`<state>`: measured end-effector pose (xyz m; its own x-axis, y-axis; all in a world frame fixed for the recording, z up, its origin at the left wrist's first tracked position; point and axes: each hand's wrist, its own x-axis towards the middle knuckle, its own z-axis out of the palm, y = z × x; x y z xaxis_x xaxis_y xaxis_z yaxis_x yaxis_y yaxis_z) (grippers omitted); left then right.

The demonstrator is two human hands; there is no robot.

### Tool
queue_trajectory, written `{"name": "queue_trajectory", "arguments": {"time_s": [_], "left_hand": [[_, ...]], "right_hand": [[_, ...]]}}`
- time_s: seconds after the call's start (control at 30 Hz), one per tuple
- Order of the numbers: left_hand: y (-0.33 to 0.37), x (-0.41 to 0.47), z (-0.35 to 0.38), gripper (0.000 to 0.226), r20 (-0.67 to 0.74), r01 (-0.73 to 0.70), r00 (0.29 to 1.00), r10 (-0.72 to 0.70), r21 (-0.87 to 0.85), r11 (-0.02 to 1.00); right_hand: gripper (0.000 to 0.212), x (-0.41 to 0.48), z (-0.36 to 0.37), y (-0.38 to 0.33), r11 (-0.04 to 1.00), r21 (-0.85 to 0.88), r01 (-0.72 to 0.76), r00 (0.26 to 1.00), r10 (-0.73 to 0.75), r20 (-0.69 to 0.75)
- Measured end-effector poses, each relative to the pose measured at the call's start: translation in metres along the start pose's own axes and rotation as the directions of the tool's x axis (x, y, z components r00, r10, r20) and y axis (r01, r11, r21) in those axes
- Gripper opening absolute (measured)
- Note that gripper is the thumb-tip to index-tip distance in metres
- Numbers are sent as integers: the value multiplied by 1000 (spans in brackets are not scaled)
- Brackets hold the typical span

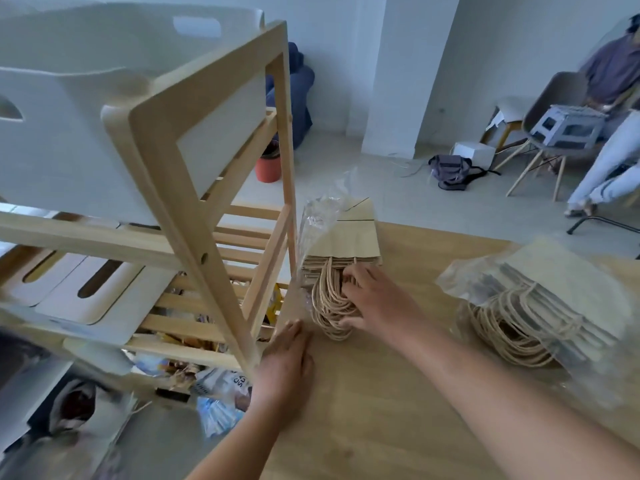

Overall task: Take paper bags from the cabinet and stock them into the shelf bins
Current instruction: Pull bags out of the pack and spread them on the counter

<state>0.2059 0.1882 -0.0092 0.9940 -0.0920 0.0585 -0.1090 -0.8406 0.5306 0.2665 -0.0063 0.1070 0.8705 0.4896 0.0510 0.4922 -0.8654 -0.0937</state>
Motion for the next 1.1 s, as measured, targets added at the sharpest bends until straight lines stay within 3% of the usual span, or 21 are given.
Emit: {"name": "queue_trajectory", "arguments": {"time_s": [0.07,0.23,0.73,0.93,1.03,1.1], "left_hand": [[-3,-2,5,48,5,-74,997,74,107,991],[1,1,4,49,-16,-107,994,111,171,979],[-1,-1,6,49,-62,-106,991,116,154,982],[0,-3,4,45,-66,-95,993,101,82,992],[6,1,-9,47,-70,-36,997,27,-127,991],[16,9,-23,50,-190,-53,982,13,-210,976]], "right_hand": [[48,-2,1,0,1000,-16,-22,998,22,59],[53,-5,1,-8,998,-44,-43,993,48,107],[32,-7,-11,-16,992,67,-110,991,105,83],[26,-8,-24,-17,999,22,-26,997,27,-73],[24,-6,-39,-12,1000,-3,-29,993,28,-119],[19,-5,-56,-8,995,66,-69,985,78,-152]]}}
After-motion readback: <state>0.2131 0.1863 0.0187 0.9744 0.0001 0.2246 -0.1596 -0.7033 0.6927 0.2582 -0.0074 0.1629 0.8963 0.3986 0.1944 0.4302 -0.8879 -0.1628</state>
